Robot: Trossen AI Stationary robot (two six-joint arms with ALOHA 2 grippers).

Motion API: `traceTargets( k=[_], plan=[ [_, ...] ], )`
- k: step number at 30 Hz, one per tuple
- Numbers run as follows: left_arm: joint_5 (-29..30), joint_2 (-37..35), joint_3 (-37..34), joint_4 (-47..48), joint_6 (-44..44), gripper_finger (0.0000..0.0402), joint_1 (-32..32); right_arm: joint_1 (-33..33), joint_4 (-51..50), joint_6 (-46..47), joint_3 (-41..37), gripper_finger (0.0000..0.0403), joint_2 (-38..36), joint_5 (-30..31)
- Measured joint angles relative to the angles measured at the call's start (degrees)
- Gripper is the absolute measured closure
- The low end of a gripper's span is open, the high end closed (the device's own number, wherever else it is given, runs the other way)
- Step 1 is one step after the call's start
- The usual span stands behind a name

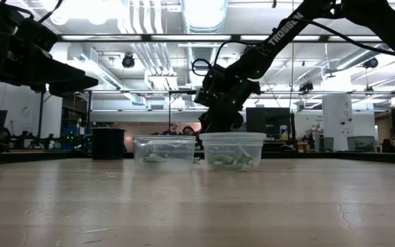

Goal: Pick and place Stevia / Truvia into bins
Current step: Put the green truvia packet into the left transparent container

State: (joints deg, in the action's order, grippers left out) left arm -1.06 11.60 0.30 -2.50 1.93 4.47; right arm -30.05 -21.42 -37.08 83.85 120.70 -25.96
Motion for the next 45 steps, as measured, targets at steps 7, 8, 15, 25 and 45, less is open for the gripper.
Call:
traceTargets(
  k=[7, 8, 15, 25, 45],
  plan=[
    [0.0, 0.0, 0.0, 0.0, 0.0, 0.0162, 0.0, -0.7, 0.3, 2.0, 3.0, 0.0179, -0.1, 1.7],
    [0.0, 0.0, 0.0, 0.0, 0.0, 0.0162, 0.0, -0.7, 0.3, 2.1, 3.1, 0.0179, -0.1, 2.1],
    [0.0, 0.0, 0.0, 0.0, 0.0, 0.0162, 0.0, -1.2, 0.3, 2.1, 3.1, 0.0179, 0.0, 3.7],
    [0.0, 0.0, 0.0, 0.0, 0.0, 0.0162, 0.0, -1.4, 0.3, 1.0, 3.2, 0.0179, 5.0, 3.9],
    [0.0, 0.0, 0.0, 0.0, 0.0, 0.0162, 0.0, -2.2, -2.4, 11.4, 6.9, 0.0179, 5.4, -0.2]
  ],
)
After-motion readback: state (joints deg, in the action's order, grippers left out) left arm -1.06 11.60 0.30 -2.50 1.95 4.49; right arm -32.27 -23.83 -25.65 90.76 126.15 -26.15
